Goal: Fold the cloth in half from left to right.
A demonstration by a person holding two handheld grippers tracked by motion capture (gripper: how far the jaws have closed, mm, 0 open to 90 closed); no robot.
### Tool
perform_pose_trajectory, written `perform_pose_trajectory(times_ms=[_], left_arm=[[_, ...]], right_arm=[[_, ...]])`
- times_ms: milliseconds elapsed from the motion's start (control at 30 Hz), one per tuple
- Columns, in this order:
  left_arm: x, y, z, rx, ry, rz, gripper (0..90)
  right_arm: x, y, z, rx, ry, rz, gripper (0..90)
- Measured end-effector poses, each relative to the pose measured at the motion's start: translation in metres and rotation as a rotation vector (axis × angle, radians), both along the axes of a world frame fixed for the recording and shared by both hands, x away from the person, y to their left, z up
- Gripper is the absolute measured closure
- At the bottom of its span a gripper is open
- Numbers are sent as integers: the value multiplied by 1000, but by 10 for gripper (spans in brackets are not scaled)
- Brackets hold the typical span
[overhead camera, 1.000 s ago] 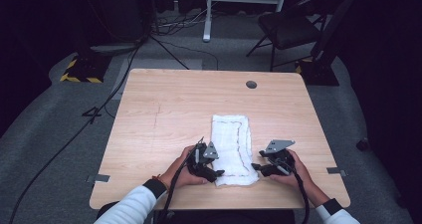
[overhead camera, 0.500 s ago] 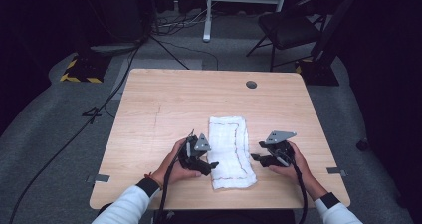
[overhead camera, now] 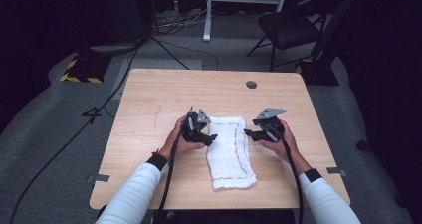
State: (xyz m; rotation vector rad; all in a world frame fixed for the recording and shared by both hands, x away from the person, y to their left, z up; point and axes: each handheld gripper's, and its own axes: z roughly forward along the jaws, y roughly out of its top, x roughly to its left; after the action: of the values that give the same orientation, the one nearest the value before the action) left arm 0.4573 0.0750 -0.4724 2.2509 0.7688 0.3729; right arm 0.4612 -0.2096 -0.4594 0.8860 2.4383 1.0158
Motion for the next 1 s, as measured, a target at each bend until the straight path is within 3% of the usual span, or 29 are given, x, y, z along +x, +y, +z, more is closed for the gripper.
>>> perform_pose_trajectory(times_ms=[67,100,167,333,433,667,867,1000], left_arm=[[4,0,-1,-10,1,7,212],[14,-1,-3,-10,7,25,214],[17,-2,-4,-13,11,31,215],[37,-5,-13,-16,28,79,244],[41,-11,-15,11,22,69,259],[51,-14,-22,19,64,69,227],[55,-11,-26,-24,100,60,212],[55,-11,-25,-21,100,43,235]], right_arm=[[9,5,0,5,-2,-11,435],[13,8,-1,-12,-21,-24,448],[18,10,-2,-24,-27,-26,449],[39,18,-10,-10,2,-50,461],[48,21,-14,-17,24,-65,474],[61,30,-25,-24,71,-69,452],[67,27,-31,8,108,-69,424],[66,26,-32,37,134,-62,494]])
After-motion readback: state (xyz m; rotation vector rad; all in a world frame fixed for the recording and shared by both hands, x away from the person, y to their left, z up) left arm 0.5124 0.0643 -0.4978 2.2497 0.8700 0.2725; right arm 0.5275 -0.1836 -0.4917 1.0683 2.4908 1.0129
